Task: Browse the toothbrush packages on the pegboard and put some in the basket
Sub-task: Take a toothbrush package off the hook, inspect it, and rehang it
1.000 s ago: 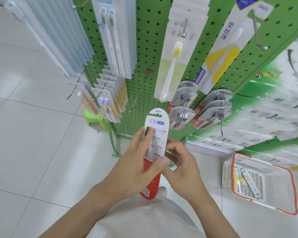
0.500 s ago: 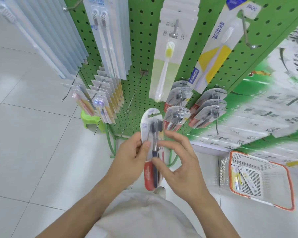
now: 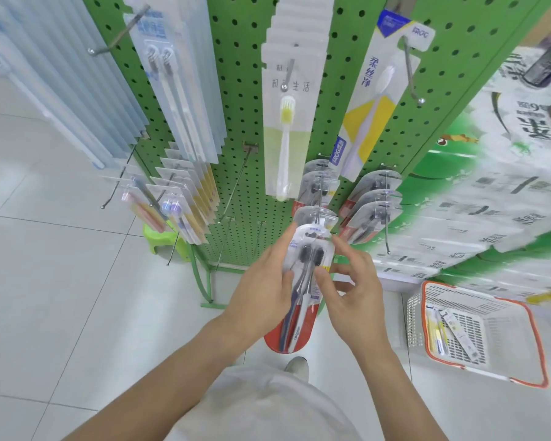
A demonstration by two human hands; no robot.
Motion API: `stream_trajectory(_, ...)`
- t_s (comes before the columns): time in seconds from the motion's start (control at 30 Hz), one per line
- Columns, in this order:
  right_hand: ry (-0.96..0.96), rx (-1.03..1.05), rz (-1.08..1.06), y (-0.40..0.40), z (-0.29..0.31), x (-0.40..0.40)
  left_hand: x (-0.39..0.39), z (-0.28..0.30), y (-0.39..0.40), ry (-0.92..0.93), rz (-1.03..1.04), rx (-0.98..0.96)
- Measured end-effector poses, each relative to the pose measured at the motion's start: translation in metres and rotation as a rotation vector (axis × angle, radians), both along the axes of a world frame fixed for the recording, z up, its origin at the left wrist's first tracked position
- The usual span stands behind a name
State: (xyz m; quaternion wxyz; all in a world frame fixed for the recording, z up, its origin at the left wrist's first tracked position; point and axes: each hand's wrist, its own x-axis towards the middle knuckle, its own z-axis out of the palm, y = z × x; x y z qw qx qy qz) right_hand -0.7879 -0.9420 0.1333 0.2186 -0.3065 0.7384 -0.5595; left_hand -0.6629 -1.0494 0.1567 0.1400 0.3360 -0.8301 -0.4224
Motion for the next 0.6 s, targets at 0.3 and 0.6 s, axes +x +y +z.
stream_trajectory(0.3, -0.01, 0.088, -0.013, -0.008, -0.012, -0.015, -0.02, -0.017, -0.006, -0.106, -0.046, -0.03)
stream_trajectory(0.6, 0.071, 0.149, 0.034, -0.02, -0.023, -0.032, -0.035, -0.031, -0.01, -0.104, 0.015, -0.067)
